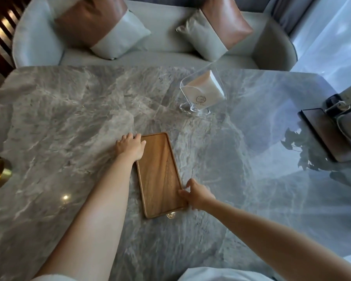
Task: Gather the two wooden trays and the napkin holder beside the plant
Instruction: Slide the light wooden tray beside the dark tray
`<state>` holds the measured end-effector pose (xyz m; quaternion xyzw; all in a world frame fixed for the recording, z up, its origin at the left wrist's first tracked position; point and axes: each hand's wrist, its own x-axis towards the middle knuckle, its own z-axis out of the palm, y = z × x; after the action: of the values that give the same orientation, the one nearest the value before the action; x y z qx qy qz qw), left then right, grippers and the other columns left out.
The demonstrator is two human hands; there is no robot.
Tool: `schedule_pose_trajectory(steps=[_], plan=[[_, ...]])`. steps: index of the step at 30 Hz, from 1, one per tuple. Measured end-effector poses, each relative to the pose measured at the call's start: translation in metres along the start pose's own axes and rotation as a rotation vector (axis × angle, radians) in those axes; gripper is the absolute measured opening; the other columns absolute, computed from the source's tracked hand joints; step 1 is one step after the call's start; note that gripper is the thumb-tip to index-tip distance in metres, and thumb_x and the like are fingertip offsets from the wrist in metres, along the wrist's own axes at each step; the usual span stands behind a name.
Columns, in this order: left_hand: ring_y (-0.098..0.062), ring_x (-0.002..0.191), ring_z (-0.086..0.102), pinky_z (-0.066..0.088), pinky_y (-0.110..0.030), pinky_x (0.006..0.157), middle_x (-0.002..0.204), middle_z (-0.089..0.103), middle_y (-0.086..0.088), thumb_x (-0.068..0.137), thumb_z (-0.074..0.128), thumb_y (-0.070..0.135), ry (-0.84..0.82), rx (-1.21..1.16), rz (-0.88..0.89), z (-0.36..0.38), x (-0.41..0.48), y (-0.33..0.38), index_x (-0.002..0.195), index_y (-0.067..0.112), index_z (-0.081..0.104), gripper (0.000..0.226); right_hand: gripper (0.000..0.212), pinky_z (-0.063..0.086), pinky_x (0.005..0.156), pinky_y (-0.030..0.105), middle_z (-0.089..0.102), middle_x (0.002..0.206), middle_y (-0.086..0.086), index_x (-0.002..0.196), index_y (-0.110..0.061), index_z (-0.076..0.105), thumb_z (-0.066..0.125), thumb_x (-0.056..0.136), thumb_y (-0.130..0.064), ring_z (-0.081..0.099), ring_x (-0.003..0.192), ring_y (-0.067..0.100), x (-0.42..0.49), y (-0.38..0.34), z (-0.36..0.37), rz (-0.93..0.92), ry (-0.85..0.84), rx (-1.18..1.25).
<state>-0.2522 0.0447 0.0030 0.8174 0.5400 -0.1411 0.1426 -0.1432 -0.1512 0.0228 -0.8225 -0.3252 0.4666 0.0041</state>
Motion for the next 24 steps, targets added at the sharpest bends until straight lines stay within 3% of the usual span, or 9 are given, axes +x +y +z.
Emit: schedule_pose_trajectory(steps=[2,4,10,13,17,24], plan=[[-0.033,0.135,0.035,0.03,-0.045,0.11,0.147,0.038,-0.016,0.101,0.029,0.038,-0.02,-0.049,-0.013,0.001,0.004,0.0,0.143,0.012,0.034,0.05,0.033,0.052,0.054,0.031,0.061,0.075,0.01,0.112,-0.007,0.041,0.044,0.094,-0.034,0.062,0.059,0.024,0.001,0.003,0.005,0.03,-0.057,0.128],[-0.034,0.137,0.033,0.029,-0.045,0.111,0.148,0.036,-0.018,0.101,0.03,0.038,-0.048,-0.119,-0.04,0.0,0.006,0.001,0.145,0.01,0.031,0.052,0.023,0.049,0.042,0.025,0.056,0.063,0.008,0.103,-0.008,0.041,0.043,0.096,-0.029,0.055,0.046,0.017,0.001,0.004,0.011,0.06,-0.074,0.256],[-0.038,0.134,0.036,0.031,-0.045,0.111,0.145,0.04,-0.024,0.099,0.033,0.039,-0.093,-0.265,-0.114,0.0,0.01,0.001,0.141,0.005,0.032,0.054,0.027,0.052,0.041,0.025,0.056,0.037,0.006,0.08,-0.001,0.05,0.04,0.097,-0.02,0.052,0.029,0.012,0.003,0.01,0.017,0.15,-0.016,0.395],[-0.04,0.13,0.042,0.036,-0.047,0.109,0.141,0.044,-0.025,0.098,0.033,0.041,-0.124,-0.337,-0.154,-0.001,0.005,0.001,0.139,0.005,0.034,0.055,0.026,0.051,0.039,0.025,0.056,0.045,0.011,0.079,0.001,0.053,0.041,0.095,-0.015,0.051,0.025,0.011,0.003,0.017,0.013,0.149,0.015,0.389],[-0.039,0.126,0.045,0.041,-0.048,0.104,0.138,0.047,-0.023,0.098,0.032,0.042,-0.093,-0.381,-0.182,-0.008,-0.005,0.005,0.137,0.006,0.034,0.052,0.037,0.054,0.047,0.027,0.057,0.053,0.011,0.062,-0.005,0.049,0.041,0.096,-0.018,0.054,0.033,0.015,0.002,0.027,-0.002,0.094,0.07,0.355],[-0.038,0.123,0.049,0.042,-0.044,0.099,0.134,0.051,-0.021,0.1,0.03,0.038,0.032,-0.422,-0.174,-0.045,-0.011,0.036,0.133,0.006,0.039,0.047,0.044,0.055,0.053,0.028,0.057,0.051,0.011,0.054,-0.005,0.052,0.048,0.094,-0.022,0.055,0.042,0.019,-0.003,0.045,-0.058,-0.032,0.172,0.414]])
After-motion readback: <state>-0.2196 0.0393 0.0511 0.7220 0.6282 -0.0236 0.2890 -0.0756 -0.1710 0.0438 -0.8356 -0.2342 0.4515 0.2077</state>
